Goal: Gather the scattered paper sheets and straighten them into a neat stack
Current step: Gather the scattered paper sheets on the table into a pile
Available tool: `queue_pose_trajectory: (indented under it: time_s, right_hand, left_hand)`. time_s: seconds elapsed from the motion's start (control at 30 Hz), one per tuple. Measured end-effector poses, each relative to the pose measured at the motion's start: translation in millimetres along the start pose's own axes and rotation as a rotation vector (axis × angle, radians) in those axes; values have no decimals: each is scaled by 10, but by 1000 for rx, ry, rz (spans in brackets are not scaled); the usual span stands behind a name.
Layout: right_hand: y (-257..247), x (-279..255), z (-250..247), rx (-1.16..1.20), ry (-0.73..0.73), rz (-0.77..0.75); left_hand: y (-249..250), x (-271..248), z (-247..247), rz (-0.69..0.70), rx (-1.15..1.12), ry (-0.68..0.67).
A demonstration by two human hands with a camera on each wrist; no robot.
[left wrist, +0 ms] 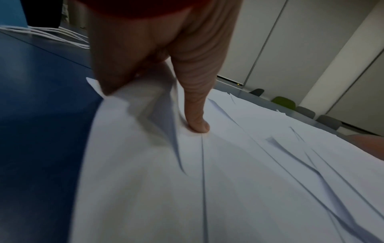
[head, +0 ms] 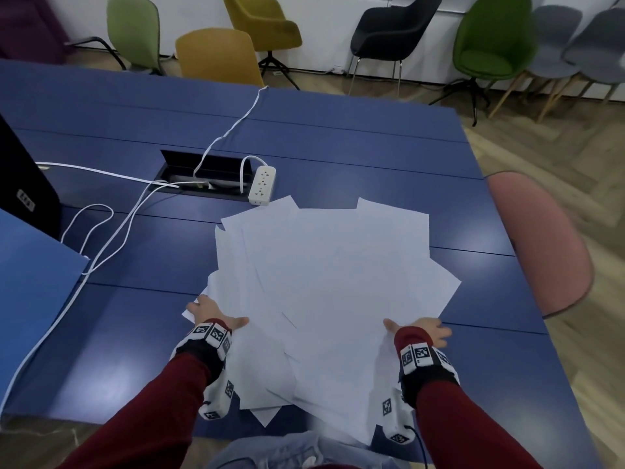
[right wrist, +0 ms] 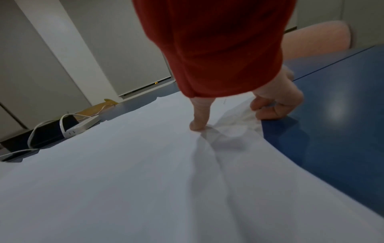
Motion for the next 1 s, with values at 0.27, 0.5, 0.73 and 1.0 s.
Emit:
queue_pose_trajectory:
  time_s: [0.27,0.5,0.73,1.0]
  right_hand:
    - [-62,44,-38,92,-17,111]
    - [-74,-77,-34,181,10,189]
    - [-63,25,6,175,-57,159]
    - [23,-22,-91,119,32,155]
  left_hand:
    - [5,-38,25,-258,-20,78]
    - [112,-101,11,-226,190,63]
    - [89,-66,58,-186,34,29]
    - [187,-186,61,-251,-58,61]
Point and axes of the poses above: each hand's wrist, its own x-axis towards the middle knuckle, its own z-axis out of the palm, y = z × x, the point moved 2 cm from there along x, towards the middle knuckle, and after that the axes turned 8 degrees about -y, right-handed, at the moved point
